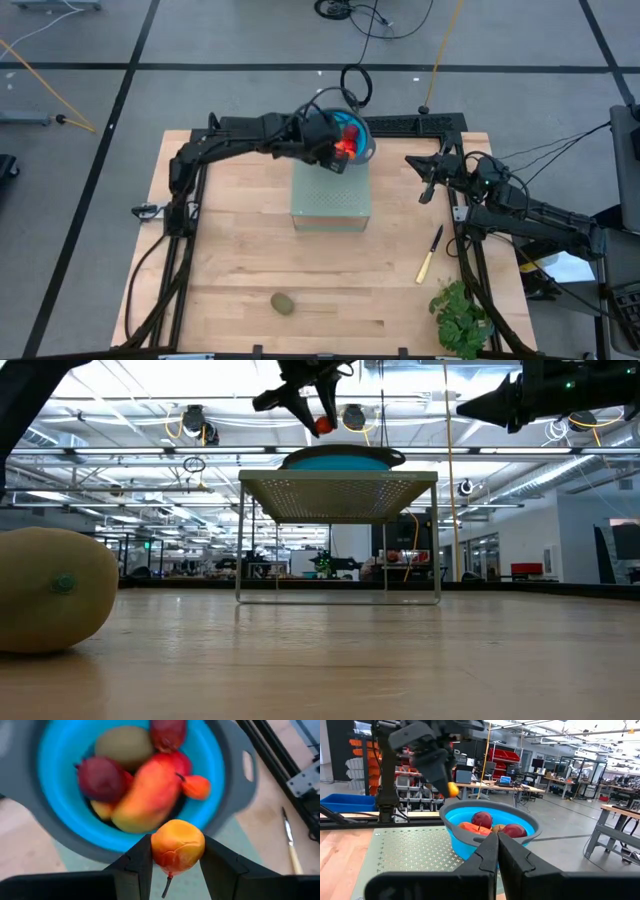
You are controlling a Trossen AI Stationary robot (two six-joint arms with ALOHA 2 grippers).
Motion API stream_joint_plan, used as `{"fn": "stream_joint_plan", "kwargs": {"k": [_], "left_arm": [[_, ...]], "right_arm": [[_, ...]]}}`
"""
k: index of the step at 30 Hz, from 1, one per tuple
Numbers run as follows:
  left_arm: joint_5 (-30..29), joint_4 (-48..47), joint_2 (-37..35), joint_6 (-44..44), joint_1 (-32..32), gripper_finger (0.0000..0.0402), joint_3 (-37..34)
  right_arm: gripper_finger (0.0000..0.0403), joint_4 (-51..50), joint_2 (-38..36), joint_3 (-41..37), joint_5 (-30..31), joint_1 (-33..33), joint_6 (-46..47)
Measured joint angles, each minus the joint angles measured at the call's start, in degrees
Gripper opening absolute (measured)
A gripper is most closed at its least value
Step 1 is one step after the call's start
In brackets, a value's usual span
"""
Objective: Pick & Place Fruit
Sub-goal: Put the pear into the blue strainer bowl on the shelf
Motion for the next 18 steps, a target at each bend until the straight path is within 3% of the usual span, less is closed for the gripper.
{"fn": "stream_joint_plan", "kwargs": {"k": [10,18], "left_arm": [[2.67,6.93,0.0,11.3,5.44,0.0136,0.0],[3.83,9.9,0.0,14.55,7.61,0.0136,0.0]], "right_arm": [[0.0004,-0.1,0.0,0.0,-0.01,0.0,0.04],[0.0004,-0.1,0.0,0.0,-0.01,0.0,0.04]]}}
